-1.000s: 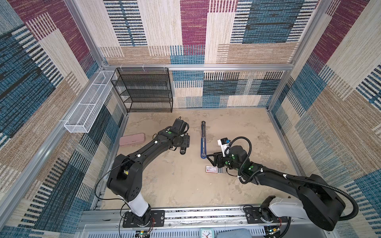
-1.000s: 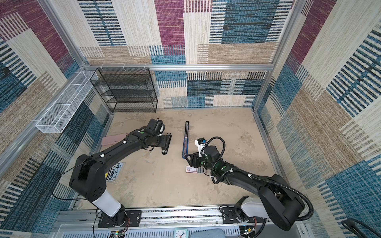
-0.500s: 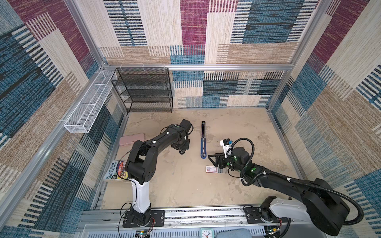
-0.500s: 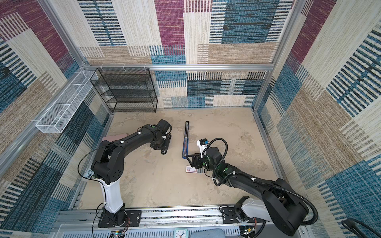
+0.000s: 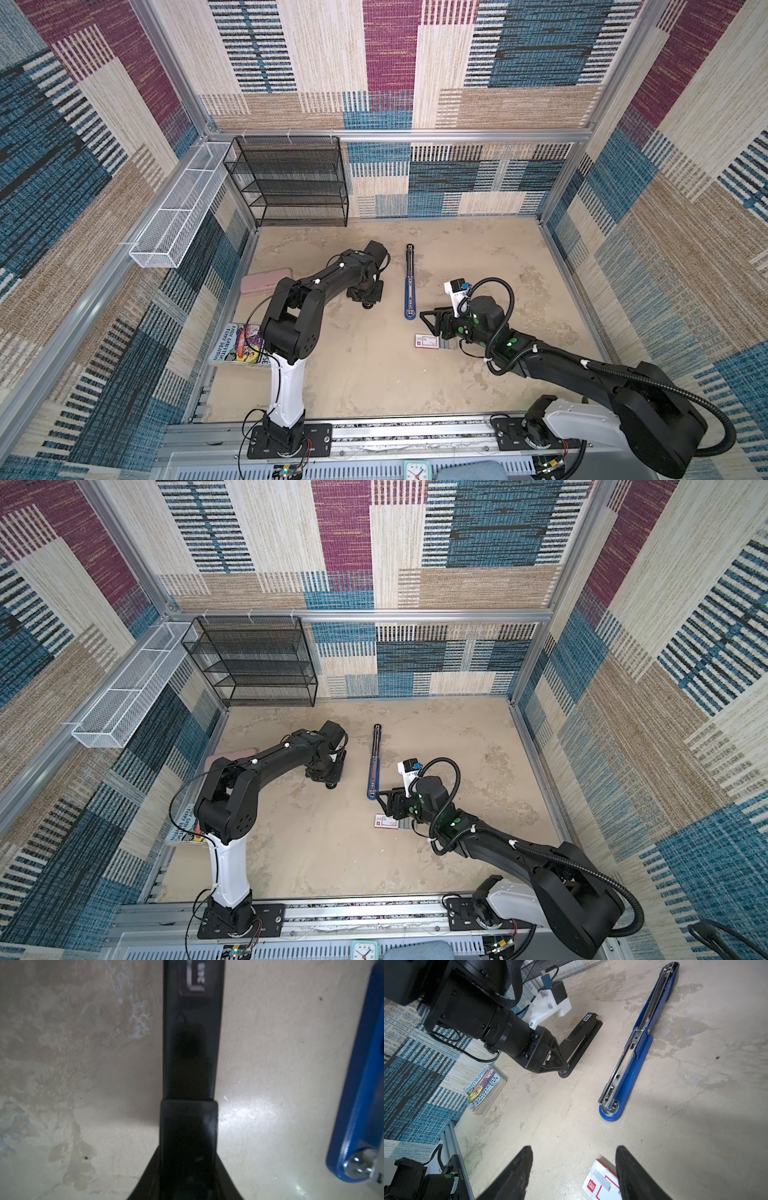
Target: Load the staples into the stapler
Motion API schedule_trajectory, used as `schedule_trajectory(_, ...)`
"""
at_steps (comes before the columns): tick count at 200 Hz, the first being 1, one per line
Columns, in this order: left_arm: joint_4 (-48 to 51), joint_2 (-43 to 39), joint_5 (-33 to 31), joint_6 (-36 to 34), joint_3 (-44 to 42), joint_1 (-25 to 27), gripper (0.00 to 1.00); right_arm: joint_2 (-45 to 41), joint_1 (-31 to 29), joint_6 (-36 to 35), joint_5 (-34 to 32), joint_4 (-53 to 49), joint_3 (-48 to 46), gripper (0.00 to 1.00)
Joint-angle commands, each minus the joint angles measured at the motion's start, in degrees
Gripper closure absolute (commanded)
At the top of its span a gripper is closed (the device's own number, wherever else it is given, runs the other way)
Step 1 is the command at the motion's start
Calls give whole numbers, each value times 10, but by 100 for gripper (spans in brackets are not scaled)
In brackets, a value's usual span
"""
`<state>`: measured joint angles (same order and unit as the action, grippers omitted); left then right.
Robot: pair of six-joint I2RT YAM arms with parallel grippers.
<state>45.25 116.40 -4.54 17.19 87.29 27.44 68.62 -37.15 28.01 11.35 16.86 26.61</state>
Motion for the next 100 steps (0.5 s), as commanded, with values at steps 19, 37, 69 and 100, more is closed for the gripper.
schedule_trajectory(19, 16, 13, -13, -23, 39, -16, 98, 2, 1, 6, -4, 8, 6, 33)
schedule_trajectory(37, 24, 27, -24, -35, 65, -23, 97, 0, 1, 6, -5, 6, 7, 33)
schedule_trajectory(69, 41, 52, -40, -54, 112, -36, 79, -9, 1, 5, -11, -6, 8, 33)
schedule_trajectory(100, 53, 45, -52, -46, 122, -39, 47, -24, 1, 3, -19, -18, 8, 33)
